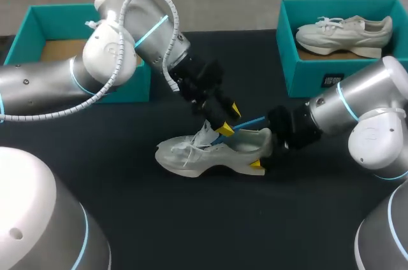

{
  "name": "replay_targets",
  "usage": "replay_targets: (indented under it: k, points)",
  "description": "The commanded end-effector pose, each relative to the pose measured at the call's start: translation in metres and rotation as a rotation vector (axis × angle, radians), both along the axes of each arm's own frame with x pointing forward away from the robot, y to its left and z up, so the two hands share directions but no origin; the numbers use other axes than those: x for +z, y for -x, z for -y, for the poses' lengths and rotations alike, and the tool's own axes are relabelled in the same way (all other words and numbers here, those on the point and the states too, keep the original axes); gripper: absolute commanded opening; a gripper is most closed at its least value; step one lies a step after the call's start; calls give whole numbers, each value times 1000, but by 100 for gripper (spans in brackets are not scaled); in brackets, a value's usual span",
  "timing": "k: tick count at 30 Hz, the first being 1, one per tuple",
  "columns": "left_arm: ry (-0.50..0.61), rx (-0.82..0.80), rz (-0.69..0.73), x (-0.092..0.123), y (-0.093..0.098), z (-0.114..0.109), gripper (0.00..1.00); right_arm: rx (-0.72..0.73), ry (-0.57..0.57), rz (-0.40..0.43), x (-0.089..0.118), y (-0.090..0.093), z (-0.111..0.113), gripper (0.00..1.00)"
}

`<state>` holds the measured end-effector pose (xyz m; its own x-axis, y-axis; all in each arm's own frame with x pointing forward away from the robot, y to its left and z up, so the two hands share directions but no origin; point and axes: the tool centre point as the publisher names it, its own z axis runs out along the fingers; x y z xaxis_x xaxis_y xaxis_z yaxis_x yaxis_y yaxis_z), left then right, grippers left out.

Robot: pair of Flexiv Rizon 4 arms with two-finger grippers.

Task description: Take the shoe out of the shoebox, open the shoe tongue, remove and reinsert the insole, then place the shoe into the shoebox

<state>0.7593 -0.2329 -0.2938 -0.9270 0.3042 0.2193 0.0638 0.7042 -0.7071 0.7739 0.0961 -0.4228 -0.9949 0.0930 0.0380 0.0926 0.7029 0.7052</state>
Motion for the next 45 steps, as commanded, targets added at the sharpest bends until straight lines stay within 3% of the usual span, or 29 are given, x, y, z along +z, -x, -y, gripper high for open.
replay_targets:
  k: [1,12,22,27,31,45]
  points:
    - [-17,78,97,5,12,-5,74,-2,3,1,-5,1,-1,0]
    - [-85,169,222,-9,13,-1,77,-2,3,1,-5,1,-1,0]
    - [-125,203,242,-20,2,-1,57,-2,3,1,-5,1,-1,0]
    - [-138,208,231,-27,-4,-1,35,-2,3,1,-5,1,-1,0]
    - [-144,206,220,-30,-5,0,0,-2,3,1,-5,1,-1,0]
    - [4,165,148,3,5,-11,0,-2,3,1,-5,1,-1,0]
